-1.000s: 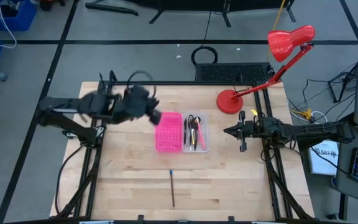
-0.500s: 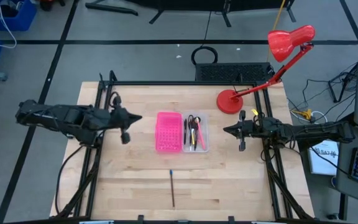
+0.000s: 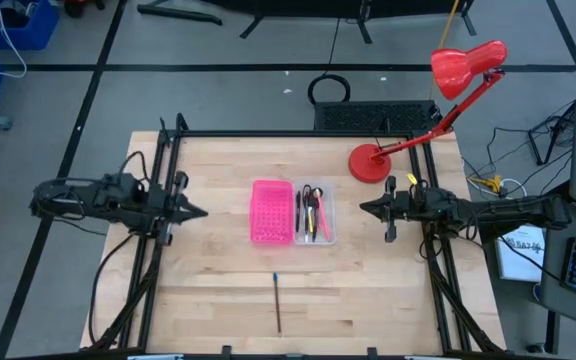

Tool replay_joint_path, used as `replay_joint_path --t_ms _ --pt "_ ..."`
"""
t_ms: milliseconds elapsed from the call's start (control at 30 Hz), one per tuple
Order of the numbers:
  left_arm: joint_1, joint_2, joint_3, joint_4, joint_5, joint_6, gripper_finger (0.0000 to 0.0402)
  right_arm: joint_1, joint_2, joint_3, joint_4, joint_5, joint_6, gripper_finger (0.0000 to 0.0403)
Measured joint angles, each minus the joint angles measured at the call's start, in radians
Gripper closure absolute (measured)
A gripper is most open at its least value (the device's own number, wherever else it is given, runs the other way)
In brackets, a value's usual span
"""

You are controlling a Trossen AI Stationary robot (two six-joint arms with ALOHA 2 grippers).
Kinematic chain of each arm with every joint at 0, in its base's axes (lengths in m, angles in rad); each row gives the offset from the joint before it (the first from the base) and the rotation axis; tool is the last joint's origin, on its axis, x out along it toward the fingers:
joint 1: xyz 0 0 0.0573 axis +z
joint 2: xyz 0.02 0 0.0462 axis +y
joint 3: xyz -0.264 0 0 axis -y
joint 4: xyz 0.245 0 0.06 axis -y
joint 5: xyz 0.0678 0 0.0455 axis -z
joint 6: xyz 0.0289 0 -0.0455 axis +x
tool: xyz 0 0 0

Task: Pick & place school supplies into a supply box
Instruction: Put the brown pencil into the supply box

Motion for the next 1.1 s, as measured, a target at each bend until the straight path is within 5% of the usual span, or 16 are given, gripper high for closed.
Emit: replay_joint_path --t_ms 133,333,967,1100 --pt "-0.005 -0.028 -0.116 0.112 0.119 -0.007 0.0399 0.0 0.0 0.0 0.036 0.001 -0.008 0.0403" --pt "0.014 -0.027 -0.25 0.171 0.046 0.085 0.04 0.0 0.0 0.0 0.052 0.002 0.013 0.0403" --pt "0.148 -0.055 -0.393 0.22 0.252 0.174 0.04 0.001 0.009 0.0 -0.006 0.037 0.173 0.0403" --pt "0.166 -0.055 -0.393 0.224 0.251 0.175 0.04 0.002 0.022 0.0 0.014 0.225 0.242 0.0403"
